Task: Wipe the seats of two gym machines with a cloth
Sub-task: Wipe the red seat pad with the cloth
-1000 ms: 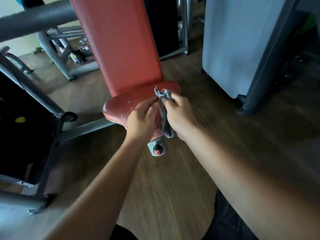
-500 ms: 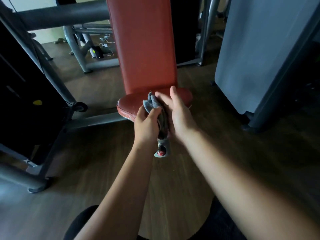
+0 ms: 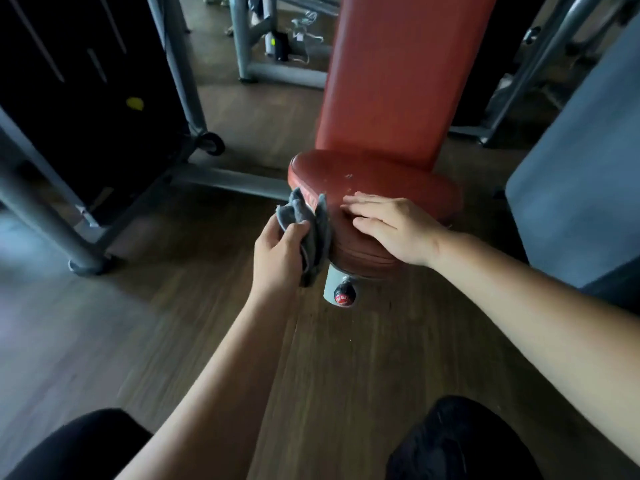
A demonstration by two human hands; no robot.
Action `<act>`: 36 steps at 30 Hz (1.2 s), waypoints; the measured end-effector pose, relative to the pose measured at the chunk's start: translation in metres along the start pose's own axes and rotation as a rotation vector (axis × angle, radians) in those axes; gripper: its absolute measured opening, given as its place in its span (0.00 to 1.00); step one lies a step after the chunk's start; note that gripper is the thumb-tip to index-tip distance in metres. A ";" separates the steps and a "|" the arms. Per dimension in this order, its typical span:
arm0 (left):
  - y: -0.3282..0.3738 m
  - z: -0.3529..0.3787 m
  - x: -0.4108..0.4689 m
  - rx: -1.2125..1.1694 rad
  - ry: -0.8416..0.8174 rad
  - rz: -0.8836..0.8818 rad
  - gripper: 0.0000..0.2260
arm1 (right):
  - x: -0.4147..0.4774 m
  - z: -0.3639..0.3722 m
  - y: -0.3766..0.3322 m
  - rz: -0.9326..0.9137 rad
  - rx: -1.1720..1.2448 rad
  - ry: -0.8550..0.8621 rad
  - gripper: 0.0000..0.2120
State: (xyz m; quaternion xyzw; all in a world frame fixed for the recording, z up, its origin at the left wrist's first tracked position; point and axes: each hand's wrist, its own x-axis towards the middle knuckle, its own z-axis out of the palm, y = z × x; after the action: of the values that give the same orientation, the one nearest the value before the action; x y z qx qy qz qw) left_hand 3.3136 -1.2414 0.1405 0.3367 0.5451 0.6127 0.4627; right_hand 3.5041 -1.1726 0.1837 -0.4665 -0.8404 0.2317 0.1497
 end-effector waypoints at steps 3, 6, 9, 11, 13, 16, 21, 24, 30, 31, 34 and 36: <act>-0.017 0.003 0.004 -0.057 0.028 -0.006 0.05 | 0.013 0.004 0.009 -0.151 -0.117 -0.108 0.21; -0.029 0.004 0.009 -0.160 0.014 -0.028 0.07 | 0.018 0.003 0.014 -0.264 -0.204 -0.157 0.25; -0.040 0.015 0.001 -0.329 -0.114 -0.021 0.13 | 0.018 0.005 0.017 -0.300 -0.186 -0.126 0.25; -0.047 0.026 -0.012 -0.318 -0.171 0.101 0.18 | 0.017 0.008 0.018 -0.310 -0.166 -0.089 0.25; -0.053 0.031 -0.018 -0.239 -0.162 0.179 0.20 | 0.017 0.009 0.018 -0.320 -0.163 -0.073 0.25; -0.050 0.028 -0.012 -0.131 -0.166 0.196 0.20 | 0.017 0.009 0.017 -0.343 -0.170 -0.070 0.24; -0.052 0.017 0.002 -0.238 -0.106 0.018 0.16 | 0.017 0.010 0.019 -0.358 -0.152 -0.055 0.22; -0.058 0.005 0.010 -0.755 -0.043 -0.339 0.09 | 0.017 0.012 0.021 -0.368 -0.143 -0.055 0.23; -0.059 0.002 0.020 -1.130 -0.082 -0.576 0.17 | 0.018 0.012 0.024 -0.385 -0.138 -0.052 0.23; -0.057 0.006 0.026 -1.093 -0.058 -0.554 0.19 | 0.018 0.013 0.024 -0.383 -0.138 -0.050 0.23; -0.038 0.015 0.045 -0.884 0.029 -0.429 0.17 | 0.019 0.014 0.025 -0.379 -0.130 -0.034 0.22; -0.031 0.021 0.052 -0.696 0.012 -0.313 0.13 | 0.019 0.014 0.025 -0.378 -0.124 -0.027 0.22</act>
State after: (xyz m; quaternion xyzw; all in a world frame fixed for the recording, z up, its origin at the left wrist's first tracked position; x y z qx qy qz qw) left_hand 3.3207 -1.1858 0.1094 0.0687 0.3519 0.6850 0.6342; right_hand 3.5058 -1.1487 0.1592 -0.3057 -0.9275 0.1536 0.1503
